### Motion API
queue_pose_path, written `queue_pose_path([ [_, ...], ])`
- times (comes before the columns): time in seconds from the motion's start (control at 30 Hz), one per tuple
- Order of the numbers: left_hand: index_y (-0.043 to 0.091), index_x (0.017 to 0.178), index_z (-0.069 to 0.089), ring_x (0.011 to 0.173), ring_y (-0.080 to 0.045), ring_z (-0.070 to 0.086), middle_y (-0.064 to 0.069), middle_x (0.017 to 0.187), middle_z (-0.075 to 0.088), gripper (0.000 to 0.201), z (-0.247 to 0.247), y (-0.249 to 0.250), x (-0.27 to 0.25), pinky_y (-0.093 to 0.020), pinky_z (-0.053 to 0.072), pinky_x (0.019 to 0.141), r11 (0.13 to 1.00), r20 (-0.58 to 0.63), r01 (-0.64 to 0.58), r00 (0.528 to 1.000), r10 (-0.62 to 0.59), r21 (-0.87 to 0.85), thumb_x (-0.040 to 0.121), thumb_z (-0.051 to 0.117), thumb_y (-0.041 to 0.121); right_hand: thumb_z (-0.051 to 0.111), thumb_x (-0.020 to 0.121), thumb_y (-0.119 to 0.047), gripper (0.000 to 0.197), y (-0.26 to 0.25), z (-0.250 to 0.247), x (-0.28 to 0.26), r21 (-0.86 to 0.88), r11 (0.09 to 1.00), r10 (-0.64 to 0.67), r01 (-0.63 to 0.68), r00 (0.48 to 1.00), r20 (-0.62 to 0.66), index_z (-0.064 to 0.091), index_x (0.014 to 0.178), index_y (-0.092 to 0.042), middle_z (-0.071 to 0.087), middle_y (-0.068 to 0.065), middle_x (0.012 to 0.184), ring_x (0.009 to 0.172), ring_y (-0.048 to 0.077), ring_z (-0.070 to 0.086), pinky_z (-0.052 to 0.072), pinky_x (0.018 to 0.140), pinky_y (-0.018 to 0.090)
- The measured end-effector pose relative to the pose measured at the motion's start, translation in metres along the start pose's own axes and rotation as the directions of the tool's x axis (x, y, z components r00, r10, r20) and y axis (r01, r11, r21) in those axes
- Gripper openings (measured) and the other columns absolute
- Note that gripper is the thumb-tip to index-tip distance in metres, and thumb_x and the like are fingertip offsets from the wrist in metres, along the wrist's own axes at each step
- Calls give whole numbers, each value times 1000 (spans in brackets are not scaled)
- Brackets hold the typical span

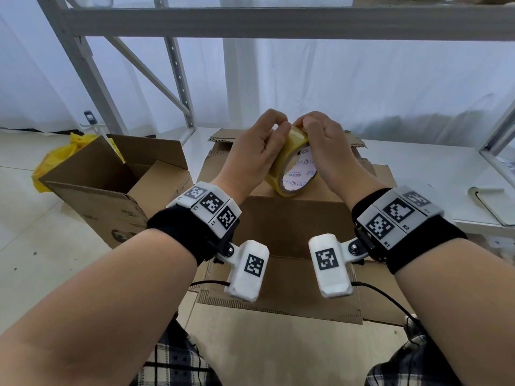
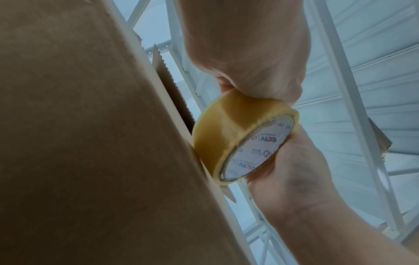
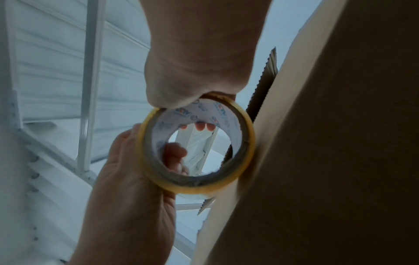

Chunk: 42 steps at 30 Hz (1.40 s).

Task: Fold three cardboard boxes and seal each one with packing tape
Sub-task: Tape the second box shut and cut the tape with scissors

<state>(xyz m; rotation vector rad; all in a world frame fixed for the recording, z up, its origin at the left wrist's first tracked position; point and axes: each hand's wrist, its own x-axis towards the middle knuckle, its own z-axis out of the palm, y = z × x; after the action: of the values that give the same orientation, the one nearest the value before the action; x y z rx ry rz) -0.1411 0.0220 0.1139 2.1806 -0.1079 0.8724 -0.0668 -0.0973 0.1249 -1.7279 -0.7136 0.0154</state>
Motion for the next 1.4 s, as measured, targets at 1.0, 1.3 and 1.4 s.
queue_pose_path([
  [1.0, 3, 102, 64, 67, -10, 68, -5, 83, 68, 28, -17, 15, 17, -17, 53, 65, 906, 6, 274, 958, -288, -323, 81, 74, 18, 48, 81, -13, 12, -20, -1, -1, 215, 952, -187, 219, 969, -159, 55, 73, -18, 53, 1, 75, 72, 16, 49, 45, 67, 29],
  [1.3, 2, 98, 66, 60, -8, 65, -3, 76, 68, 27, -17, 14, 17, -18, 53, 61, 934, 49, 275, 961, -271, -227, 82, 73, 23, 37, 76, 6, 24, -23, -2, 0, 245, 920, -286, 304, 952, -107, 50, 76, -14, 49, -1, 70, 64, 14, 43, 39, 59, 25],
  [1.4, 1, 97, 66, 58, -7, 65, -5, 77, 69, 31, -14, 14, 17, -18, 53, 59, 936, 29, 281, 959, -282, -210, 82, 73, 26, 36, 75, 5, 22, -24, -3, 0, 258, 923, -266, 284, 958, -103, 48, 76, -14, 48, -1, 70, 67, 16, 42, 40, 61, 27],
])
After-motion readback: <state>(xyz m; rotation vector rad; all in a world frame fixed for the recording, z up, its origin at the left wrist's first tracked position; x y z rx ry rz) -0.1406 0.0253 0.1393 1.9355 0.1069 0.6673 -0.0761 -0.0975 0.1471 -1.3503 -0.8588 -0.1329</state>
